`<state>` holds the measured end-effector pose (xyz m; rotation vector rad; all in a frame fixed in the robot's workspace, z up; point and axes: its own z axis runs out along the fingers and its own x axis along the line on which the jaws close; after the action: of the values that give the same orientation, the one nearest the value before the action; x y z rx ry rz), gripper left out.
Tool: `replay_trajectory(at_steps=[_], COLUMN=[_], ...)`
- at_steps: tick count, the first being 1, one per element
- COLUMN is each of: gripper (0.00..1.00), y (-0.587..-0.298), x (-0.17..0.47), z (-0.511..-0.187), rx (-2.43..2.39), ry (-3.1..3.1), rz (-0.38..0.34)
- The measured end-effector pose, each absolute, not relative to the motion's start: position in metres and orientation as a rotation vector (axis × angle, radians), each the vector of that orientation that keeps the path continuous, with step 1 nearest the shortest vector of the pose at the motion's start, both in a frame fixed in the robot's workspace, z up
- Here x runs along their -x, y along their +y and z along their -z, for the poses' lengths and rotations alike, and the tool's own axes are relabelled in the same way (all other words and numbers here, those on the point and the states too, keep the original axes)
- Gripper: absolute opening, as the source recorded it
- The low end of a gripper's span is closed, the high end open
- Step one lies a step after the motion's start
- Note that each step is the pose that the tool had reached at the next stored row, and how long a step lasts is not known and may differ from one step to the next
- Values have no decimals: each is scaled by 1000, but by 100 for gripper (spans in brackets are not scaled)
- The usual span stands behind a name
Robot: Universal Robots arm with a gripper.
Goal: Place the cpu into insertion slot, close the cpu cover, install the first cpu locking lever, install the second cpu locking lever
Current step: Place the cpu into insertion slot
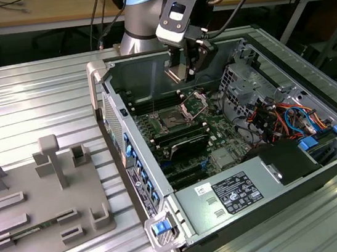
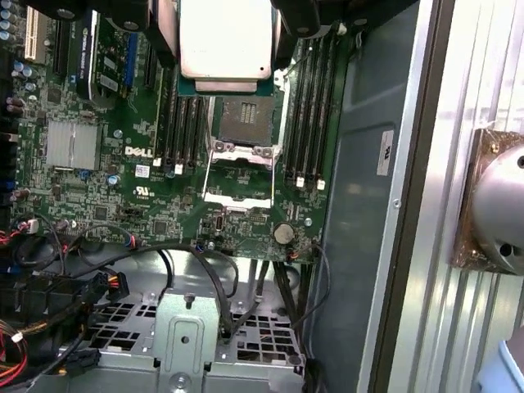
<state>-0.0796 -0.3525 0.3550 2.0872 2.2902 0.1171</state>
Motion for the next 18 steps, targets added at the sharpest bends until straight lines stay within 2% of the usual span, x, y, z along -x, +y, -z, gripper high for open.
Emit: replay_trajectory(at_steps=[18], gripper=[55], y=[-351], x=[79], z=[-349], rx=[-2131], ry=[2248], rz=[-116])
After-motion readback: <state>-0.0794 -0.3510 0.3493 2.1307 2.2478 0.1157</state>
